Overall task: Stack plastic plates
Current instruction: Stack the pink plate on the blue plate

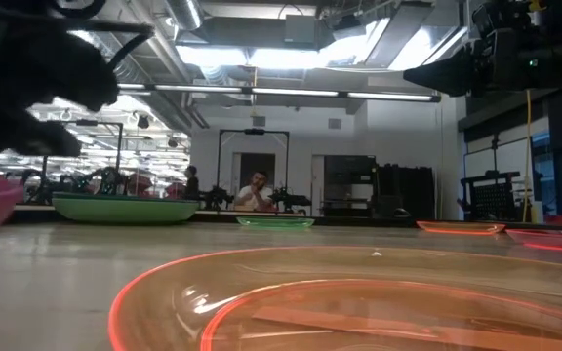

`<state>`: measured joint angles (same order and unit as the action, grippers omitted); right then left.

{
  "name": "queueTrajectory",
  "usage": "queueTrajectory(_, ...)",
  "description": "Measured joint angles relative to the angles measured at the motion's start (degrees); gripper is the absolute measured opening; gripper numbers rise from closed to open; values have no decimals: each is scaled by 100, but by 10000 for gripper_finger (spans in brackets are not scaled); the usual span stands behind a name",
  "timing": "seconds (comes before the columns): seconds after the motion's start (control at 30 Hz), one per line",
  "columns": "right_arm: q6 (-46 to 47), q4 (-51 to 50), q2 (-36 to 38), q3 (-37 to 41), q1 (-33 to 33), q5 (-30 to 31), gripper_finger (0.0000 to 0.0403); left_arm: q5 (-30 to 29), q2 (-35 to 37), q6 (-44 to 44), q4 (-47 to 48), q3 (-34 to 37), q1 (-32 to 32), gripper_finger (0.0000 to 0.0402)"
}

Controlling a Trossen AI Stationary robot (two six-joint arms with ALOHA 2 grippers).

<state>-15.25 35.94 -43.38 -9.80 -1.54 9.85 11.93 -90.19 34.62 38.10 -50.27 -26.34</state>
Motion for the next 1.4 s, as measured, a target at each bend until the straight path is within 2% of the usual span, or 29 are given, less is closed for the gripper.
queueTrajectory(0.27,0,0,1,0,0,2,5,-719,781,-79,311,5,461,9)
queueTrajectory(0.67,0,5,1,0,0,2,5,-2392,1996,-527,992,5,1334,9)
queueTrajectory(0.9,0,4,-2,0,0,0,5,-3142,2599,-719,1262,5,2237,9)
queueTrajectory(1.03,0,2,-1,0,2,1,5,-3919,2845,-936,1276,5,2798,9)
queueTrajectory(1.27,0,1,-2,0,2,0,5,-5278,2989,-1430,1191,5,3857,9)
queueTrajectory(1.4,0,0,0,0,2,0,5,-5628,3005,-1623,1155,5,4541,9)
